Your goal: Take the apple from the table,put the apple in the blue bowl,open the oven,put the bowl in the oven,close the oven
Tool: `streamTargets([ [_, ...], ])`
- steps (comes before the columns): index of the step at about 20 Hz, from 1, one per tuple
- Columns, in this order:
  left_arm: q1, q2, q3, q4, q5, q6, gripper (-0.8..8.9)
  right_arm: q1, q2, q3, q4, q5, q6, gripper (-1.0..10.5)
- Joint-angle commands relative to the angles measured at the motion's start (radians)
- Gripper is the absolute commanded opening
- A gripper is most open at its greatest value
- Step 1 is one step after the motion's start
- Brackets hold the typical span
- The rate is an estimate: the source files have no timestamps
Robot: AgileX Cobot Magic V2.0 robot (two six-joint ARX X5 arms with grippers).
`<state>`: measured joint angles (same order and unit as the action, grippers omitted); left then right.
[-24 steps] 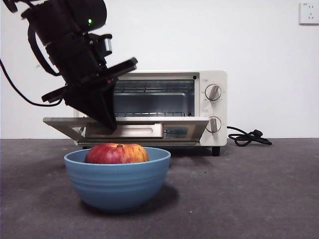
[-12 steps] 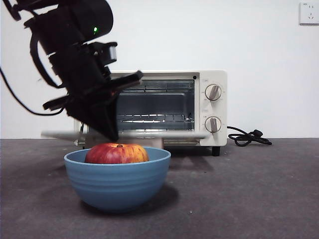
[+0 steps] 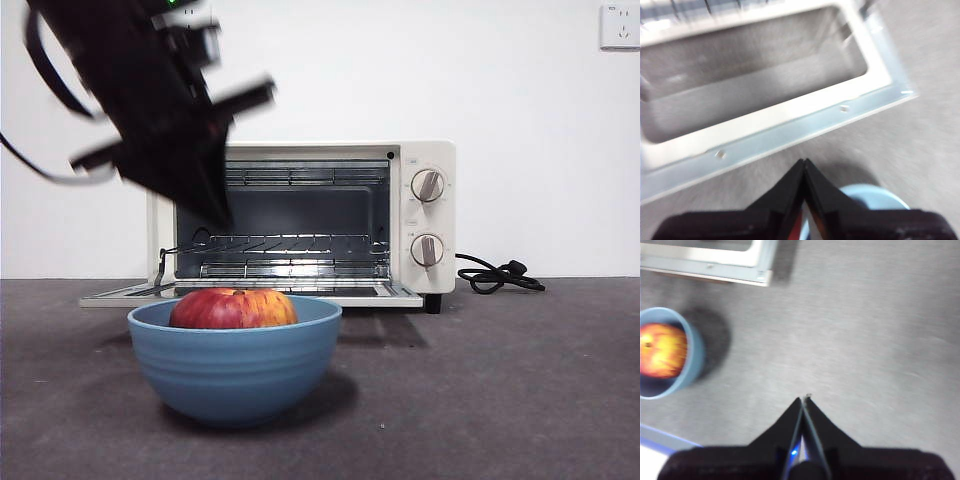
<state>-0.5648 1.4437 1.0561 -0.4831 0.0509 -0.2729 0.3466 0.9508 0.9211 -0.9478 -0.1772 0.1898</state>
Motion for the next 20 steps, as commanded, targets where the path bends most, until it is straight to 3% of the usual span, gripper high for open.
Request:
streamTargets([
  [1,-0.004,-0.103,-0.007,-0.066,-0.02,0.023,-0.08,0.016,0.035,-0.01,0.036,-0.065,-0.01,-0.1],
  [6,-0.003,-0.386,-0.007,-0.232,-0.125,0.038,-0.07,0.19,0.194,0.016,0.152,-0.079,0.055,-0.1],
  [10,-0.003,-0.582,-0.007,-0.401,-0.255,0.037,-0.07,0.333,0.387,0.142,0.157,0.066,0.108,0.1],
  [11,-0.003,-0.622,-0.007,-0.441,-0.287,0.037,-0.07,0.35,0.434,0.177,0.156,0.064,0.108,0.3],
  [13,-0.003,-0.695,-0.007,-0.514,-0.328,0.036,-0.07,0.378,0.526,0.246,0.156,0.061,0.127,2.3],
  [14,-0.003,-0.722,-0.007,-0.541,-0.341,0.035,-0.07,0.388,0.562,0.273,0.155,0.061,0.127,2.7],
  [20,-0.003,-0.859,-0.007,-0.648,-0.341,-0.003,-0.07,0.401,0.74,0.353,0.153,0.026,0.134,2.7],
])
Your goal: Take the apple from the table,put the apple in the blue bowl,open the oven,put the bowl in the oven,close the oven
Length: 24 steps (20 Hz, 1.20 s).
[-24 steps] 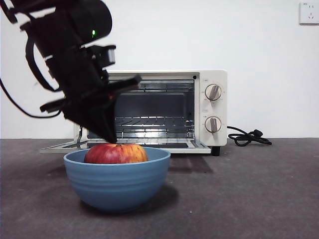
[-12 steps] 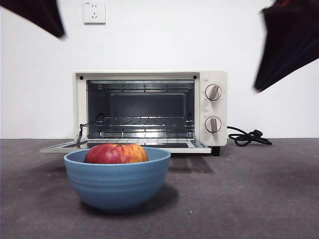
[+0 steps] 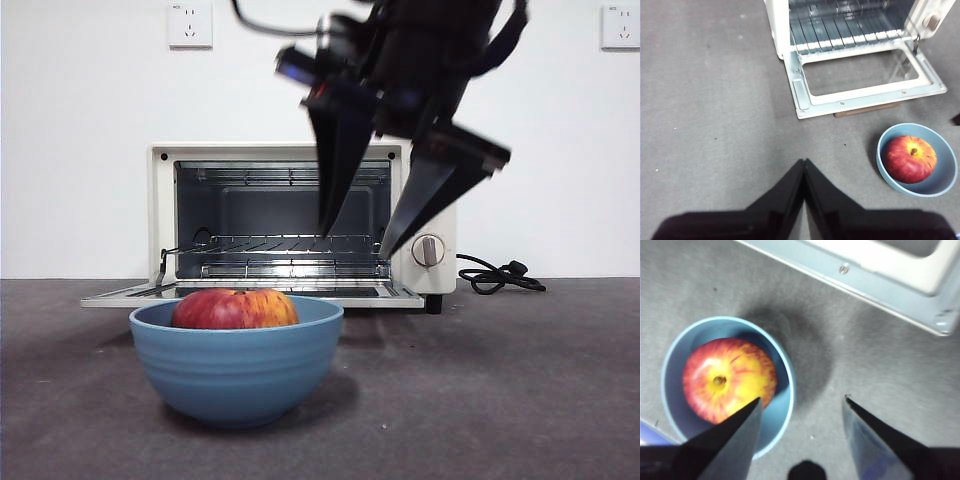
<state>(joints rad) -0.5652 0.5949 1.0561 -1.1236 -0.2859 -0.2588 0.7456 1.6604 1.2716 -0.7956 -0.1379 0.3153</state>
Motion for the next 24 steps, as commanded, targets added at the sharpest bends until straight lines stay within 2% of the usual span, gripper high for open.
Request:
streamTargets([
  [1,-0.003,-0.018,-0.007,-0.018,-0.004,-0.023,-0.07,0.007,0.048,0.003,0.003,-0.018,0.009,2.7],
  [6,-0.003,-0.024,-0.007,-0.04,-0.012,-0.023,-0.07,0.016,0.122,0.003,0.027,-0.016,0.014,2.7],
  [9,-0.003,-0.024,-0.007,-0.046,-0.015,-0.022,-0.07,0.015,0.16,0.003,0.048,-0.016,0.016,1.4],
  [11,-0.003,-0.024,-0.007,-0.058,-0.029,-0.023,-0.07,0.016,0.169,0.003,0.072,-0.014,0.016,1.1],
  [13,-0.003,-0.024,-0.007,-0.072,-0.029,-0.023,-0.07,0.021,0.167,0.003,0.1,-0.015,0.027,-0.1],
  [18,-0.003,-0.024,-0.007,-0.083,-0.03,-0.023,-0.07,0.021,0.16,0.042,0.09,-0.017,0.051,-0.1],
  [22,-0.003,-0.024,-0.007,-0.082,-0.03,-0.023,-0.07,0.021,0.16,0.175,0.021,0.053,0.036,-0.1],
  [24,-0.003,-0.024,-0.007,-0.08,-0.03,-0.023,-0.07,0.018,0.16,0.251,0.006,0.12,0.023,-0.1],
])
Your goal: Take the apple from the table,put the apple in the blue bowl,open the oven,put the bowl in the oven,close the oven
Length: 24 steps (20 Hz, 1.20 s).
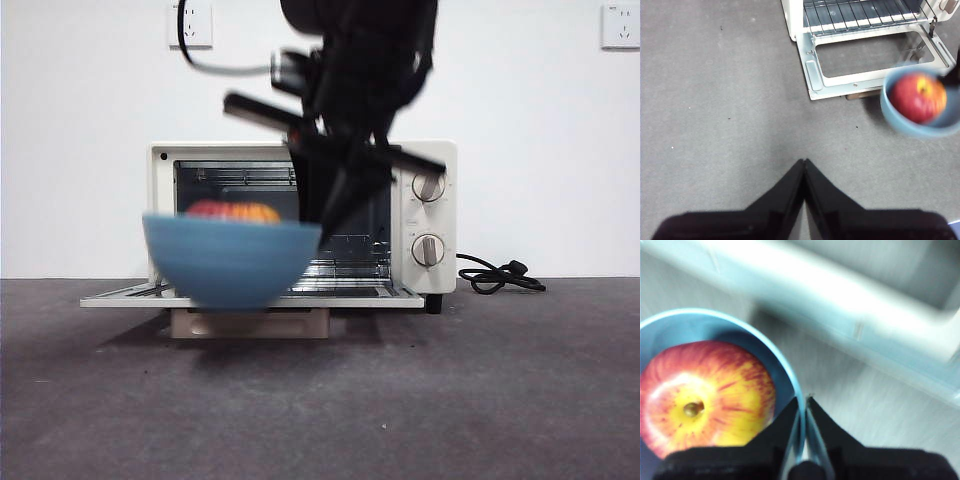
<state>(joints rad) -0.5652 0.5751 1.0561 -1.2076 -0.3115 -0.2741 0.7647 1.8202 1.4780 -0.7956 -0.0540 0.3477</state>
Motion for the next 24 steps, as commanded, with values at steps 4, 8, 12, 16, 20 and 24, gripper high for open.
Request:
streamTargets([
  [4,-0.003,-0.004,-0.007,0.021,-0.004,-0.007,-0.07,-0.057,0.019,0.165,0.017,0.07,0.004,-0.1],
  [8,-0.003,-0.004,-0.007,0.027,-0.004,-0.007,-0.07,-0.15,0.11,0.304,-0.026,-0.002,0.05,-0.1],
  [12,-0.003,-0.004,-0.007,0.027,-0.003,-0.007,-0.07,-0.206,0.24,0.492,-0.115,-0.01,0.071,-0.1],
  [16,-0.003,-0.004,-0.007,0.011,-0.003,-0.005,-0.07,-0.23,0.333,0.612,-0.146,-0.016,0.127,-0.1],
  [20,-0.003,-0.004,-0.007,-0.012,-0.003,-0.003,-0.07,-0.245,0.364,0.617,-0.148,0.007,0.177,-0.1],
  [24,-0.003,-0.004,-0.007,-0.012,-0.003,-0.003,-0.07,-0.256,0.366,0.617,-0.146,0.033,0.224,-0.1],
])
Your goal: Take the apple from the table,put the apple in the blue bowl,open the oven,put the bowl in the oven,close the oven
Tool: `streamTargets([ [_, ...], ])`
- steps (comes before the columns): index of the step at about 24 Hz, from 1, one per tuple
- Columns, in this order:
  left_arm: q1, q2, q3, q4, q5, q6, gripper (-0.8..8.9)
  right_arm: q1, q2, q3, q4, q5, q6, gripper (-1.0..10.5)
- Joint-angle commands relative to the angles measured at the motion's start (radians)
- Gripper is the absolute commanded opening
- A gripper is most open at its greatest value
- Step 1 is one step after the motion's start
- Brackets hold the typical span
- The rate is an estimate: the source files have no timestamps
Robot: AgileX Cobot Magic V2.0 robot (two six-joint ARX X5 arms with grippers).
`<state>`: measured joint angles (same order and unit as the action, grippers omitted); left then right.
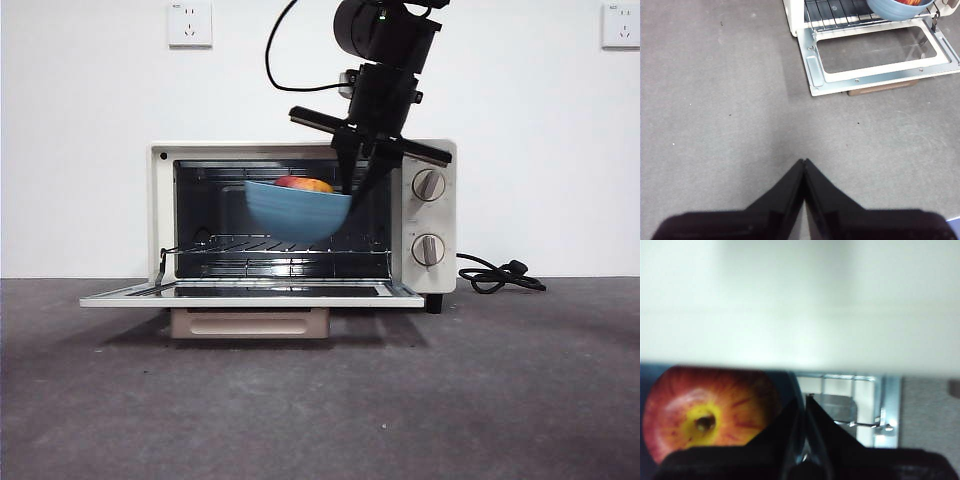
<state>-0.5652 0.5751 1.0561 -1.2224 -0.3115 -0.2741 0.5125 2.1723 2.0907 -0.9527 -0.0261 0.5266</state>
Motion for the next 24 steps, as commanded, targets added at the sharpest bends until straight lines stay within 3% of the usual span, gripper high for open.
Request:
streamTargets([
  [1,-0.003,-0.004,-0.007,0.003,-0.003,-0.003,-0.07,-0.004,0.014,0.005,0.01,0.016,0.052,-0.1],
  [8,-0.003,-0.004,-0.007,-0.003,-0.003,-0.003,-0.07,-0.016,0.018,0.005,0.01,0.043,0.103,-0.1],
  [22,-0.003,-0.004,-0.007,-0.019,-0.003,-0.003,-0.07,-0.024,0.018,0.005,-0.013,0.106,0.103,0.1],
  [24,-0.003,-0.004,-0.007,-0.019,-0.003,-0.003,-0.07,-0.024,0.018,0.005,-0.011,0.112,0.103,0.9],
])
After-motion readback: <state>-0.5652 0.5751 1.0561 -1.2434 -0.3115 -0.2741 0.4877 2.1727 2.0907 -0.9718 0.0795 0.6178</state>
